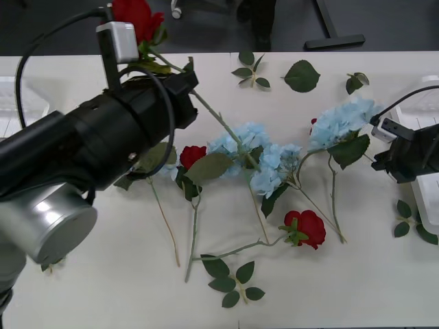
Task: Place the red flowers into the right box and the blue flowers into the left box. If a person shows an open palm, hand one flower to the person first, then continue sorting.
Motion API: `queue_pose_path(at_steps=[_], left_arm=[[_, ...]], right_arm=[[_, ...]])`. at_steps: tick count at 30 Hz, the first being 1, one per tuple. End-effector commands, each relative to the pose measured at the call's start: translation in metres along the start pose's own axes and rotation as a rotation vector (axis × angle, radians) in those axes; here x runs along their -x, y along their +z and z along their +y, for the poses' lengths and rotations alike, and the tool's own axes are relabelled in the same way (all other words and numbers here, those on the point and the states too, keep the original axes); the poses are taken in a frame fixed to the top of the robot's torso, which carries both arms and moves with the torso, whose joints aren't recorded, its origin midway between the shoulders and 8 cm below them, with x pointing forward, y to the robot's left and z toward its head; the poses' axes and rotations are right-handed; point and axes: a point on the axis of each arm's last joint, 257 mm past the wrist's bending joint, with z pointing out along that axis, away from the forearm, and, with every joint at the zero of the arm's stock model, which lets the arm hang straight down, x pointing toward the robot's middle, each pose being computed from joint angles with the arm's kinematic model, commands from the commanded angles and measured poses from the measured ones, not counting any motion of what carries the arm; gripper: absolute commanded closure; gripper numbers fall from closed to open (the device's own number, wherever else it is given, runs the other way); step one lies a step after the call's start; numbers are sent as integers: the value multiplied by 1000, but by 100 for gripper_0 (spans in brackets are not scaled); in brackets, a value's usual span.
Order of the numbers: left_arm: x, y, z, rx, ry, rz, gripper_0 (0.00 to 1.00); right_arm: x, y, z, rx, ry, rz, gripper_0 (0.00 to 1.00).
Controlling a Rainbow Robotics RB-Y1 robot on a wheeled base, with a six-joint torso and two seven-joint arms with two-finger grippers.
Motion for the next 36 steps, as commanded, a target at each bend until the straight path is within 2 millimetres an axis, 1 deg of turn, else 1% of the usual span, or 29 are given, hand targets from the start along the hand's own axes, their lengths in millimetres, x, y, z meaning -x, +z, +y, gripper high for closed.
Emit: queue_pose_path(at_steps=[1,2,5,6,7,9,11,12,13,14,16,17,18,20,21,23,28,29,31,32,33,34,35,36], left_arm=[[9,30,-38,-72,66,-36,100],[5,36,-41,-75,69,-33,100],[2,50,-54,-113,68,-51,100],[1,53,-59,-129,67,-59,100],[0,55,-64,-142,67,-62,100],[-1,59,-74,-163,64,-68,100],[0,62,-86,-184,63,-77,100],[1,63,-88,-186,66,-80,100],[2,63,-93,-194,75,-83,100],[2,64,-94,-196,81,-84,100],[1,64,-98,-200,107,-85,100],[2,64,-100,-204,114,-88,100],[3,64,-104,-212,121,-95,100],[5,64,-106,-215,131,-104,100],[5,64,-106,-216,133,-104,100],[4,64,-107,-218,137,-102,100],[4,64,-107,-218,137,-102,100],[4,64,-107,-218,137,-102,100],[4,64,-107,-218,137,-102,100],[4,64,-107,-218,137,-102,100],[4,64,-107,-218,137,-102,100],[4,64,-107,-218,137,-102,100],[4,64,-107,-218,137,-102,100],[4,64,-107,-218,137,-102,100]], right_arm=[[-4,-5,0,1,12,6,37],[-4,-5,2,8,17,2,26],[2,-7,9,40,42,-21,6],[4,-9,11,50,54,-33,1],[8,-12,14,64,67,-47,0],[15,-20,20,99,91,-76,0],[24,-37,25,144,124,-112,0],[26,-41,27,156,131,-120,0],[32,-53,32,193,140,-137,0],[35,-58,34,206,141,-145,0],[41,-78,40,258,143,-163,0],[45,-83,42,273,141,-173,0],[54,-96,48,311,138,-198,0],[68,-113,58,368,131,-243,0],[70,-115,59,377,130,-250,0],[88,-129,70,431,116,-302,0],[88,-129,70,431,116,-302,0],[141,-148,116,584,41,-444,0],[159,-149,129,613,18,-489,0],[163,-148,132,619,13,-499,0],[171,-148,137,625,-1,-516,0],[181,-150,143,637,-12,-542,0],[186,-152,146,645,-16,-558,0],[196,-155,154,668,-28,-586,0]])
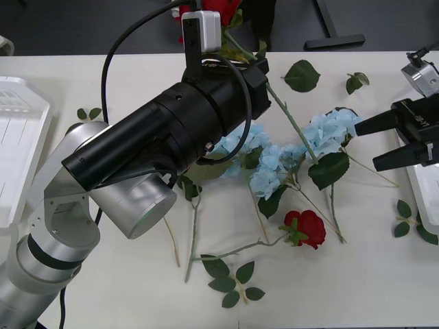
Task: Place the red flowers into the right box and the blue flowers into the left box. If a person shows an open palm, hand one flower to the person first, then continue sorting.
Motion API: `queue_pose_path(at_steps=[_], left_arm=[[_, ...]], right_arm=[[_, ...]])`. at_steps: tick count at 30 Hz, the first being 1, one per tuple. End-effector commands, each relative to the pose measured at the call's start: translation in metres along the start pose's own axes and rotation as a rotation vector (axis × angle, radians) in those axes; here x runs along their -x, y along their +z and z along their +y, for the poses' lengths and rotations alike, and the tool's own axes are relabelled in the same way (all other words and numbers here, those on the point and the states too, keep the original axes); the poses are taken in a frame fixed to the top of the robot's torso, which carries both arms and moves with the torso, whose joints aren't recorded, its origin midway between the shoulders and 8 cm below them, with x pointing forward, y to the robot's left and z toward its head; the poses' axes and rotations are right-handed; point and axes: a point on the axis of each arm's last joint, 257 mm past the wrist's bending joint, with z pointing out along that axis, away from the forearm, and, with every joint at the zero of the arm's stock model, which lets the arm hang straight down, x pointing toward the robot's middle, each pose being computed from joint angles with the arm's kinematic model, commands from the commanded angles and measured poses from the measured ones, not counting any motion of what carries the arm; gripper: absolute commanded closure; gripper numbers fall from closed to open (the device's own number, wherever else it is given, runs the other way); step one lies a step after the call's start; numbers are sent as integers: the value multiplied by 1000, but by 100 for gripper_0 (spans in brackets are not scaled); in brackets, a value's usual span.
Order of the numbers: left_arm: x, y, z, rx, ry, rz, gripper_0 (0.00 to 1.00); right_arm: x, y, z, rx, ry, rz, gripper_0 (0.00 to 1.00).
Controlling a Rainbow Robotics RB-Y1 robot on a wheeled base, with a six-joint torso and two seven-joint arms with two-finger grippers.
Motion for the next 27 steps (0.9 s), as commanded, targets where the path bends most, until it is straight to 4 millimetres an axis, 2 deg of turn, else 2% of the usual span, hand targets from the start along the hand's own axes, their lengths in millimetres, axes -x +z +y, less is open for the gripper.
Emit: queue_pose_path(at_steps=[1,4,15,16,18,19,20,22,25,26,27], left_arm=[[20,5,-29,-60,75,-48,100],[20,5,-29,-60,75,-48,100],[20,5,-29,-60,75,-48,100],[20,5,-29,-60,75,-48,100],[20,5,-29,-60,75,-48,100],[20,5,-29,-60,75,-48,100],[20,5,-29,-60,75,-48,100],[20,5,-29,-60,75,-48,100],[20,5,-29,-60,75,-48,100],[20,5,-29,-60,75,-48,100],[20,5,-29,-60,75,-48,100]], right_arm=[[37,23,19,70,-49,-99,0],[49,35,27,90,-77,-123,0],[42,70,19,39,-177,-46,2],[41,72,20,37,-187,-37,8],[42,77,20,27,-217,-22,28],[42,81,22,29,-231,-17,42],[43,83,22,27,-235,-16,47],[44,87,22,29,-241,-19,72],[44,92,21,28,-248,-21,96],[44,92,20,22,-249,-21,100],[44,92,19,19,-249,-19,100]])
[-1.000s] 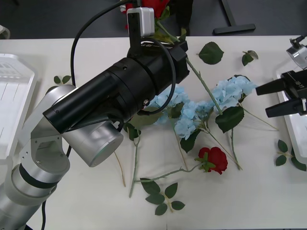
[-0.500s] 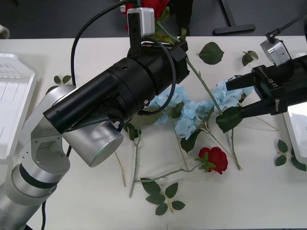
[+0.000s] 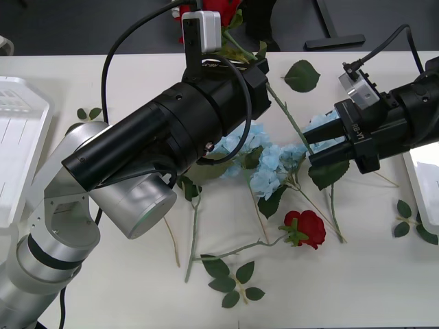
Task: Place the red flowers into the right box and the blue flowers into the left box. If a person shows an open palm, hand one flower to the person first, then continue sorting.
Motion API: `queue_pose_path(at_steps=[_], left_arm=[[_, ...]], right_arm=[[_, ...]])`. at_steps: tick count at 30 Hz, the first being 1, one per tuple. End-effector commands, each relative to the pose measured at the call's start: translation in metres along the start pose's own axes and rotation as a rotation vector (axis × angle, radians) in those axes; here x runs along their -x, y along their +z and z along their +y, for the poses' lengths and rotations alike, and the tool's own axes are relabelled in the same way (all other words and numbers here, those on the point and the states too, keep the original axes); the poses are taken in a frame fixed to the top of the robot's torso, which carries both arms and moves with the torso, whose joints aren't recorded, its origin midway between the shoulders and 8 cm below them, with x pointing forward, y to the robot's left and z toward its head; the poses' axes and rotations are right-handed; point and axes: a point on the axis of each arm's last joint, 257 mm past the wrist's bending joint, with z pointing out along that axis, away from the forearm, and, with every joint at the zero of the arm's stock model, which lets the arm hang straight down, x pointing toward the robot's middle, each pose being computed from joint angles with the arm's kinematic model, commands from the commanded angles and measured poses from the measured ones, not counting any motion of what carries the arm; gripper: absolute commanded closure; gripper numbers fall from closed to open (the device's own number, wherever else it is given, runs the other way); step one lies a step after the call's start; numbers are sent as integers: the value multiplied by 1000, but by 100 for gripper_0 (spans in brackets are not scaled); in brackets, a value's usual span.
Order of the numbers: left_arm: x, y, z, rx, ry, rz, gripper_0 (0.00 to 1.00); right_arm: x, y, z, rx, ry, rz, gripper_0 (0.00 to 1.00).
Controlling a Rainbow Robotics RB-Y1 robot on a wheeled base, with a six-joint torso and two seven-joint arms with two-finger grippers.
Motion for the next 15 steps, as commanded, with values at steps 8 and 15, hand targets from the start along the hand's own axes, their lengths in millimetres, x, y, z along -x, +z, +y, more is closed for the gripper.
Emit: queue_pose_path(at_steps=[8,15], left_arm=[[20,5,-29,-60,75,-48,100],[20,5,-29,-60,75,-48,22]], right_arm=[[3,11,0,-6,-28,5,100],[0,11,-1,-10,-27,11,100]])
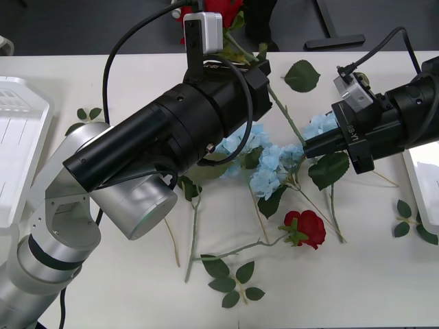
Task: Place the red flowers into the right box and the blue flowers into the left box. If a person shows an open palm, hand one flower to the person first, then continue sorting.
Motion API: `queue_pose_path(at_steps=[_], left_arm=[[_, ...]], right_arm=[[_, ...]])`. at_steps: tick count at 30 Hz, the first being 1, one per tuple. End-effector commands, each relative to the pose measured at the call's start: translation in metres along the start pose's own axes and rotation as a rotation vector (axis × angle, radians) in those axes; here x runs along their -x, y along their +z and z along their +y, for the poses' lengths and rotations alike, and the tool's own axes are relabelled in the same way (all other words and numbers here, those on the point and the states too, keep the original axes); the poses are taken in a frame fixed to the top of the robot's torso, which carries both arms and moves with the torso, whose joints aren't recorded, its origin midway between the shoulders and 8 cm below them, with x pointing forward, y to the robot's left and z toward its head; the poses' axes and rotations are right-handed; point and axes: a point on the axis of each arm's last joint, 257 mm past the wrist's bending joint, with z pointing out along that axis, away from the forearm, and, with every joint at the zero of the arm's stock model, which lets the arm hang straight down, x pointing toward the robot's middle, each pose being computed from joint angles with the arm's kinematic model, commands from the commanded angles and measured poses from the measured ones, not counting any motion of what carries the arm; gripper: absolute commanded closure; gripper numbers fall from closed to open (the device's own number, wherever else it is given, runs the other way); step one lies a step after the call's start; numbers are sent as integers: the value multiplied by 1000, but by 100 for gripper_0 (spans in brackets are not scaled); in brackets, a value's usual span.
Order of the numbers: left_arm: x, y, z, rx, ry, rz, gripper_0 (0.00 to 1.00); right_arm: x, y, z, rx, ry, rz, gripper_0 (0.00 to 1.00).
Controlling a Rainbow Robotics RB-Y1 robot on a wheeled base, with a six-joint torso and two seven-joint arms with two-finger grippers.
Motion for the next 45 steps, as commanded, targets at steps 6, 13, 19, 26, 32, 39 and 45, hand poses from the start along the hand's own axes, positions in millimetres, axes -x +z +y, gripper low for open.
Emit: queue_pose_path(at_steps=[6,13,19,26,32,39,45], left_arm=[[22,5,-28,-57,74,-52,0],[22,5,-28,-57,74,-52,0],[22,5,-28,-57,74,-52,0],[22,5,-28,-57,74,-52,0],[12,4,-14,-37,69,-29,0],[10,-14,1,-41,19,13,0],[-5,-57,31,50,-42,165,0]], right_arm=[[6,7,4,7,-15,-11,100],[6,7,3,4,-14,-10,100],[5,7,2,3,-9,-9,100],[-7,1,-8,-25,10,13,100],[-41,-24,-26,-82,148,74,100],[-93,-80,-48,-222,352,225,100],[-111,-116,-48,-244,432,260,100]])
